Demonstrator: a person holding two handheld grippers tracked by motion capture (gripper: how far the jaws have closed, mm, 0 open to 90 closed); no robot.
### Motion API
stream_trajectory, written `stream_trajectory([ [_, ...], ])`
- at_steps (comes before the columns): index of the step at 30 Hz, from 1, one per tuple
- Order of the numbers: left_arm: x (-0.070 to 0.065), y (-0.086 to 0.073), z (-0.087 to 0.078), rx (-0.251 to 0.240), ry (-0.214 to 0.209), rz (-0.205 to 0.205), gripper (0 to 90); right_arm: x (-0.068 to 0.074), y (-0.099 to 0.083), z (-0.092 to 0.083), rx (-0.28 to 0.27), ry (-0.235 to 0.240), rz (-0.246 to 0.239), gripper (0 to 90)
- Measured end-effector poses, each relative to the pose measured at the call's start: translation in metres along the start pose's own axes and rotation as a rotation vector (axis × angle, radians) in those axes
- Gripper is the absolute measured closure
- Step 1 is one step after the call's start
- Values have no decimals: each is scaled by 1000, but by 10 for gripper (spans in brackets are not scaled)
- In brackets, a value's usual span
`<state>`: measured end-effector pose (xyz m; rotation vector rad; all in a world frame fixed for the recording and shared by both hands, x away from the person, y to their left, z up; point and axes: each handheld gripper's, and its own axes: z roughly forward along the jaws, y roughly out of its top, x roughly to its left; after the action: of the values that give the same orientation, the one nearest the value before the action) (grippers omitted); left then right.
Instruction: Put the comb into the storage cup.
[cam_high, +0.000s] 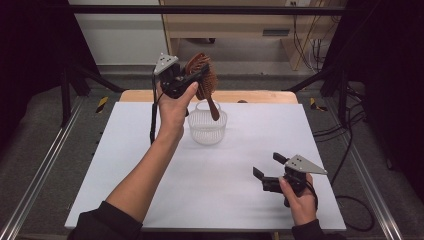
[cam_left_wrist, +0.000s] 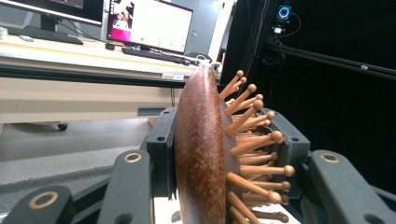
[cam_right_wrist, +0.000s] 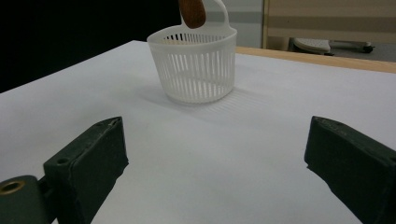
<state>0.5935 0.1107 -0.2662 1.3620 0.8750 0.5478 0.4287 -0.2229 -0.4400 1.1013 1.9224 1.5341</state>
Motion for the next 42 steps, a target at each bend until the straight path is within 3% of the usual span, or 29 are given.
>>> stream_trajectory([
  [5, 1, -3, -1, 2, 1, -4, 523, 0, 0, 0, 2, 3, -1, 62],
  [14, 2, -17, 7, 25, 17, 33, 521, 1, 0, 0, 4, 3, -5, 61],
  [20, 3, -27, 12, 36, 22, 25, 520, 2, 0, 0, 4, 4, -9, 61],
  [42, -4, -46, 24, 77, -4, 61, 518, 5, -2, 3, 20, 10, -24, 55],
])
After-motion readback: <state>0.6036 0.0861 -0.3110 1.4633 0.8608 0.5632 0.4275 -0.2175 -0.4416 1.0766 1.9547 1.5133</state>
